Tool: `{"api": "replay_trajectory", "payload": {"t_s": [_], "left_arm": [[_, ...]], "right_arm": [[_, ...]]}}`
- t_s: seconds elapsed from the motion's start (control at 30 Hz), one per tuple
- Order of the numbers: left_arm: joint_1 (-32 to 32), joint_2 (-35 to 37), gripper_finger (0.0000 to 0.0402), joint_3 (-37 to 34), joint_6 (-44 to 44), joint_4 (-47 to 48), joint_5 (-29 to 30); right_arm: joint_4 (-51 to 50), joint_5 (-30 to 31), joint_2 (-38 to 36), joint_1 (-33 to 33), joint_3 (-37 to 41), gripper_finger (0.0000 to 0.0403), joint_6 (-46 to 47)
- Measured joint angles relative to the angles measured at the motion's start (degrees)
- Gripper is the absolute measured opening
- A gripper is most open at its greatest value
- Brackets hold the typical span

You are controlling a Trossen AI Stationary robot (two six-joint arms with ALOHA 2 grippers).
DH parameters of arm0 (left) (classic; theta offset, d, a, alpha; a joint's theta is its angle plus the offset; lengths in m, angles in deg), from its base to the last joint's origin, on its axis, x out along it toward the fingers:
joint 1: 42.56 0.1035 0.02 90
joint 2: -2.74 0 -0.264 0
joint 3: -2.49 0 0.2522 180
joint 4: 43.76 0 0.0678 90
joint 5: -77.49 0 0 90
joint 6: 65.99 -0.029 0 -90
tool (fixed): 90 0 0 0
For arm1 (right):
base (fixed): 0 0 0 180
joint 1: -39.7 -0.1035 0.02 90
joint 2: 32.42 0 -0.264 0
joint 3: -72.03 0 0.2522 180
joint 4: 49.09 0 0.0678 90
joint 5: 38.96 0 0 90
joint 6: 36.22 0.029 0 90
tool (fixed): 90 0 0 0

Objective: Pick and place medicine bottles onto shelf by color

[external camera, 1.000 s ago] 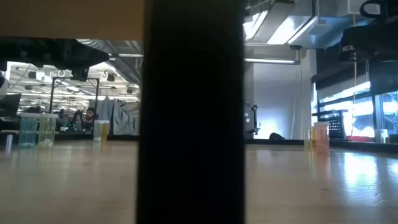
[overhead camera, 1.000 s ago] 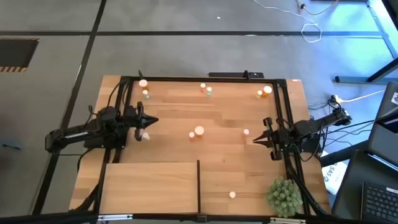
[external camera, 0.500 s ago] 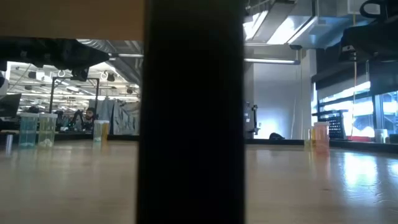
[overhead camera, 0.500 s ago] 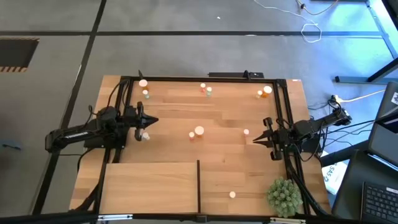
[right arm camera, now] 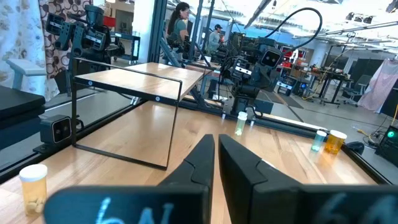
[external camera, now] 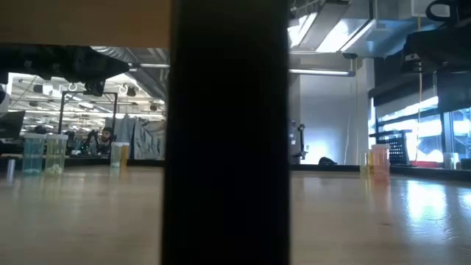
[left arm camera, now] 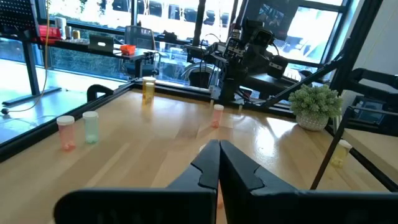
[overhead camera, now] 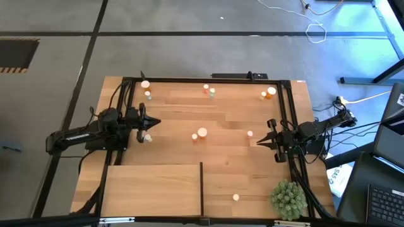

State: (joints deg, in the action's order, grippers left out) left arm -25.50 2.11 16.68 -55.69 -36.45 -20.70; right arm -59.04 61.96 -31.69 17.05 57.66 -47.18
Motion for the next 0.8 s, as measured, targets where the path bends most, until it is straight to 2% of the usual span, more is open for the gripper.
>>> {"api": "replay_trajectory", "payload": {"t_s": [0.2,0.3,0.37,0.7,0.8], "left_arm": [[0.0,0.0,0.0,0.0,0.0,0.0,0.0],[0.0,0.0,0.0,0.0,0.0,0.0,0.0],[0.0,0.0,0.0,0.0,0.0,0.0,0.0],[0.0,0.0,0.0,0.0,0.0,0.0,0.0],[0.0,0.0,0.0,0.0,0.0,0.0,0.0]], "right_arm": [[0.0,0.0,0.0,0.0,0.0,0.0027,-0.8],[0.0,0.0,0.0,0.0,0.0,0.0027,-8.2],[0.0,0.0,0.0,0.0,0.0,0.0027,-9.5],[0.2,0.0,0.0,0.0,0.0,0.0027,-6.9],[0.3,0.0,0.0,0.0,0.0,0.0027,-1.1]]}}
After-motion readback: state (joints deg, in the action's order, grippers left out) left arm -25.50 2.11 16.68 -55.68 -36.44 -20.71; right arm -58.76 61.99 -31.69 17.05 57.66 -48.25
